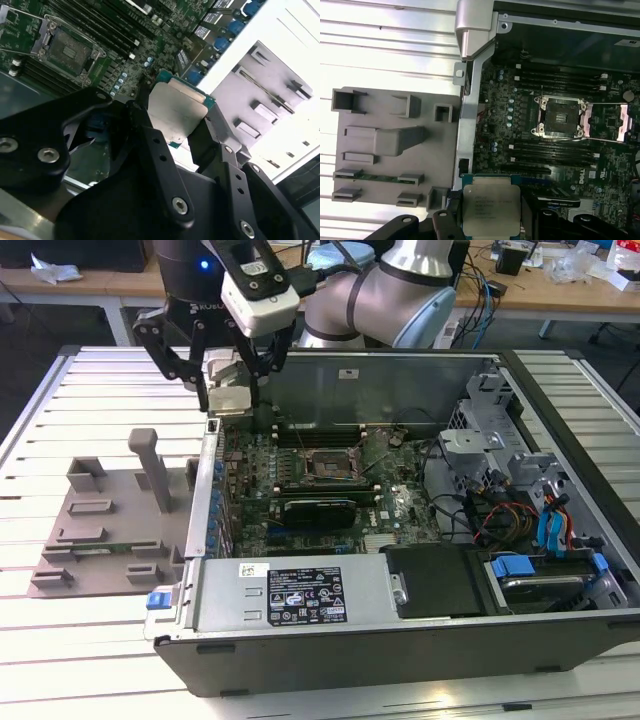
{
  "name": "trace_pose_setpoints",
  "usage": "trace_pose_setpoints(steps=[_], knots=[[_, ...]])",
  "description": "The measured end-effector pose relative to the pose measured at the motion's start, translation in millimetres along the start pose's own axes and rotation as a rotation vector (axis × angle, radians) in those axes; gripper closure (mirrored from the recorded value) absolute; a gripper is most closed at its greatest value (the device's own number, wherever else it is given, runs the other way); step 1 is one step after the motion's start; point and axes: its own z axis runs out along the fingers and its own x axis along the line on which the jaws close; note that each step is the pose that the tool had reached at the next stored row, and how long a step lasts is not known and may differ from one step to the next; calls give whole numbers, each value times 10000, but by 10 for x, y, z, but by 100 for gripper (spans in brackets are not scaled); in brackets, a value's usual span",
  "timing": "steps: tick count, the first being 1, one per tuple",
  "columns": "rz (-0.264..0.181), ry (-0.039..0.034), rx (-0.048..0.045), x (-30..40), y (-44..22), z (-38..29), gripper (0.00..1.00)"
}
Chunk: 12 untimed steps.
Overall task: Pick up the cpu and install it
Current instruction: 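Pick up the cpu and move it towards the insertion slot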
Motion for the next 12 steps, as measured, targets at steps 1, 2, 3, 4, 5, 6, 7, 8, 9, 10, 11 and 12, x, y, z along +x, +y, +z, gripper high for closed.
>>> trace_pose_setpoints(steps=[1,2,3,4,5,6,7,8,9,10,11,12], knots=[[0,0,-1,-27,13,12,45],[0,1,0,-86,38,32,45],[1,0,0,-136,53,51,45],[1,0,0,-169,58,62,45],[1,1,1,-201,61,72,45],[1,1,0,-232,62,82,45],[0,0,0,-269,62,95,45],[0,0,0,-289,62,102,45],[0,1,0,-306,61,108,45],[1,1,0,-345,60,122,45],[1,1,0,-374,58,132,45],[1,1,1,-399,57,140,45]])
